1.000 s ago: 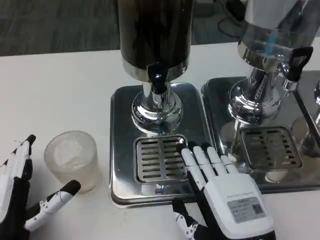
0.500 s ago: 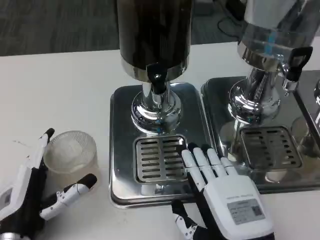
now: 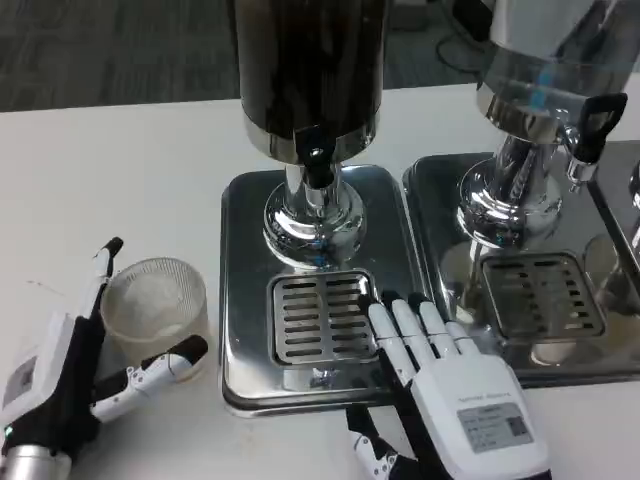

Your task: Grasp the cup under the faucet to collect the drink, then remove the cup.

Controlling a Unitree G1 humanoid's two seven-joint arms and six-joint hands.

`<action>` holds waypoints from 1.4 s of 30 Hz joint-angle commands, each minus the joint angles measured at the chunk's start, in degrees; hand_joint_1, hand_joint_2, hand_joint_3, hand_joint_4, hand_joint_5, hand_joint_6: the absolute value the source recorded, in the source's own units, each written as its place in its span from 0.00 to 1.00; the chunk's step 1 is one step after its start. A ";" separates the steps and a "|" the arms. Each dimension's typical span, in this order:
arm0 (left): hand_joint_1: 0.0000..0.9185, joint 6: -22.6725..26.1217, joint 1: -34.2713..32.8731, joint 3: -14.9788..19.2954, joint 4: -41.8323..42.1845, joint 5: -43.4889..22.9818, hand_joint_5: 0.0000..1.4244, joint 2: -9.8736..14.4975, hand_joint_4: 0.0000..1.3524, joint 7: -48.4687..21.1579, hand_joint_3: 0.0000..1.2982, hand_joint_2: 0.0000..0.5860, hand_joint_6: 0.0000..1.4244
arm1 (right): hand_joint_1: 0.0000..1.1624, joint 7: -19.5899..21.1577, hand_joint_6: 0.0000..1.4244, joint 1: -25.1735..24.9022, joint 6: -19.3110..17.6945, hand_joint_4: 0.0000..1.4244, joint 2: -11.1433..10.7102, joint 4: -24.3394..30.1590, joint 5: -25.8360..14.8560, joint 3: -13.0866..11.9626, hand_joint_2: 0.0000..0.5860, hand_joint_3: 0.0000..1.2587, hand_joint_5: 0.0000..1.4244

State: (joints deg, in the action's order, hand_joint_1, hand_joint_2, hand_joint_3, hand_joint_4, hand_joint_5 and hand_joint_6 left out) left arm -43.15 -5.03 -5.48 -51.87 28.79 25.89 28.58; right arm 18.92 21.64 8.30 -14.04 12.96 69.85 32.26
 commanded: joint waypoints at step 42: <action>0.55 -3.69 -1.31 -2.15 3.12 6.63 0.63 1.54 0.48 19.58 0.36 0.17 0.79 | 0.38 1.02 0.11 -1.96 0.63 0.00 0.18 -0.52 -0.99 -0.57 0.76 0.02 0.00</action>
State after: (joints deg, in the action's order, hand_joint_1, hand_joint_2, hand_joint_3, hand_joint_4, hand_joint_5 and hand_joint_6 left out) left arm -45.20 -5.35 -7.75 -51.42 34.62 26.53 46.19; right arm 18.71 19.56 8.38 -14.06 12.50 68.32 32.02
